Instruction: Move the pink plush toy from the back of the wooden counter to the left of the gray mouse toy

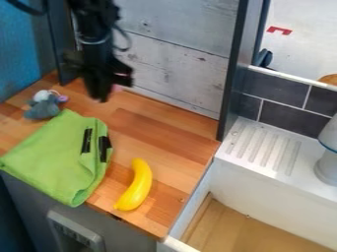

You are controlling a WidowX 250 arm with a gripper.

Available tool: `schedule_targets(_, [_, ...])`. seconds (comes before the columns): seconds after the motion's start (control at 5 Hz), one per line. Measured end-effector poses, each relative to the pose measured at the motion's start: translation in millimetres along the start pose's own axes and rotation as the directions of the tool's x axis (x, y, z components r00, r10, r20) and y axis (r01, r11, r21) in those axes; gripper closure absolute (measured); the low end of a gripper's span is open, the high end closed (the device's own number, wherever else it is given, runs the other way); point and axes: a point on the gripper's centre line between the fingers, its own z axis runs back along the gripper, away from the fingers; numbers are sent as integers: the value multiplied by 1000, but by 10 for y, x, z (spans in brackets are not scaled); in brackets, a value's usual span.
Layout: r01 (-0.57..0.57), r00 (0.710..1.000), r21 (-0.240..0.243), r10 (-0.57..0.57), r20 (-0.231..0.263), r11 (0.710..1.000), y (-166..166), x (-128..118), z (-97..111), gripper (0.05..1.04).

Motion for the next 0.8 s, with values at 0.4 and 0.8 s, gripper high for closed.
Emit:
schedule_targets(0.4, [-238,961,121,251,-113,964,579,-277,-124,944])
schedule_targets(0.8, [-340,891,199,382,-245,919,732,-504,-283,944])
